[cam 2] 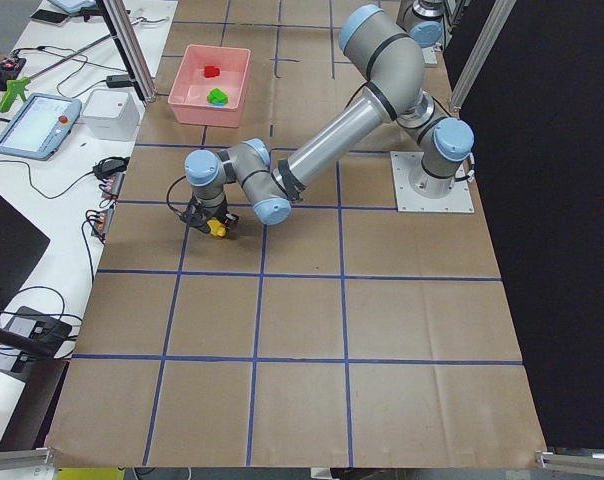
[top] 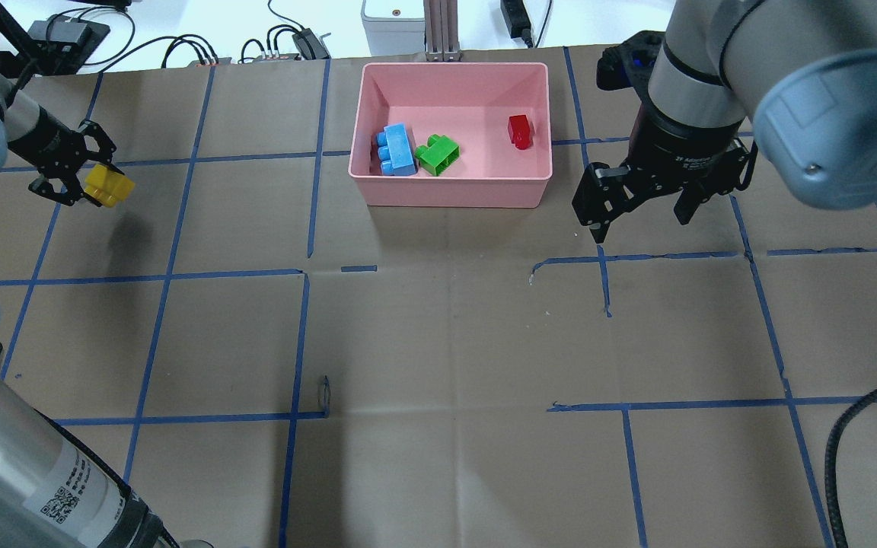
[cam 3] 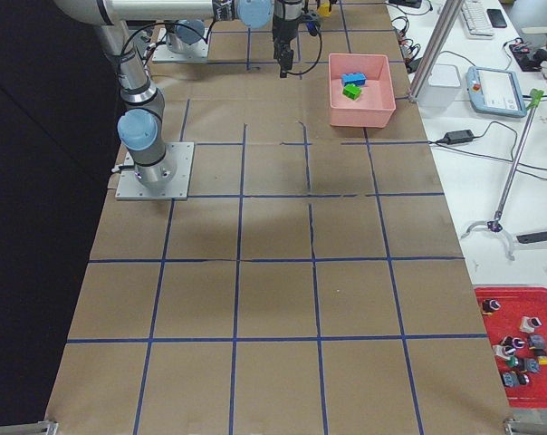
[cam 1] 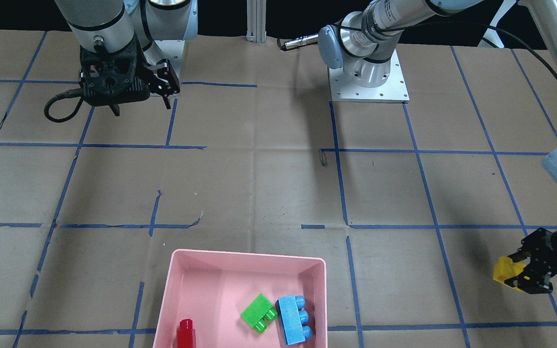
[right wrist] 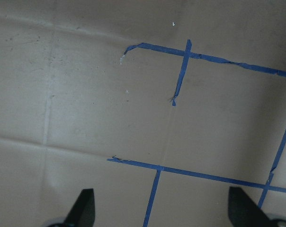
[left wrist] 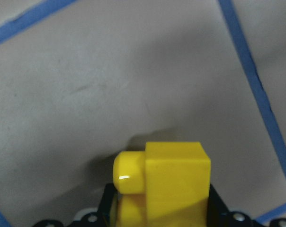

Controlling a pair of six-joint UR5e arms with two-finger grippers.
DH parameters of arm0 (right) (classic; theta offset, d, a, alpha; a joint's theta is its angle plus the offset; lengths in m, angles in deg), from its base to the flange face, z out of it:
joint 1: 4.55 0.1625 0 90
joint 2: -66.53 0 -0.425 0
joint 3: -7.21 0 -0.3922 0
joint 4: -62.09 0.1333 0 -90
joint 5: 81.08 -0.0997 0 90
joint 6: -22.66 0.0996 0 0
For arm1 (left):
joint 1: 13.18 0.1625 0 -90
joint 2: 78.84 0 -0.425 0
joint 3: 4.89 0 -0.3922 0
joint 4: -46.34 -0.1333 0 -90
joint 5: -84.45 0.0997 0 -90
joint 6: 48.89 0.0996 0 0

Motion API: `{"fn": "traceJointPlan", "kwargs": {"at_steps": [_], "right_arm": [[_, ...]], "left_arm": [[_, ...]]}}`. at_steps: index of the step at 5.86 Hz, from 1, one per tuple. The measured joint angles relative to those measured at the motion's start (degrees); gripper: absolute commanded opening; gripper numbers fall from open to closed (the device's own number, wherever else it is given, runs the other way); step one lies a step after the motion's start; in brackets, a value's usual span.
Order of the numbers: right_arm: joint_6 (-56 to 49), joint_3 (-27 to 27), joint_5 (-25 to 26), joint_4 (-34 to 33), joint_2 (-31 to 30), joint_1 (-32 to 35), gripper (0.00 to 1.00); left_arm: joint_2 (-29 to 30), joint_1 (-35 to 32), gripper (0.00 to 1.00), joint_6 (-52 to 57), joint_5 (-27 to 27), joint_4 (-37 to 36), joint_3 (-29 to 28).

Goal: Put all blocks into box

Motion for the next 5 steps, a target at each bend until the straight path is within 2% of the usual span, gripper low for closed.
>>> {"fn": "traceJointPlan", "kwargs": {"at_steps": [1,2,3,5], "right_arm": [[0.15,0.33,0.02,-0.36,-0.44,-0.17,1.0],[0.26,0.34,-0.09,-0.52,-0.48,-0.33,1.0],[0.28,0.5,-0.16,-0.54,-0.5,-0.38,1.0],[0.3,1.16,-0.38,-0.57,-0.47,-0.41,1.0]], "left_arm": [[-1.09,-0.62,0.0,3.15,0.13,11.18,-8.04],[-2.08,-1.84,0.0,8.64,0.46,18.69,-14.1],[-3.42,-3.69,0.0,15.42,0.77,21.96,-17.29],[-4.91,-11.19,0.0,21.54,0.97,24.59,-18.83]]}}
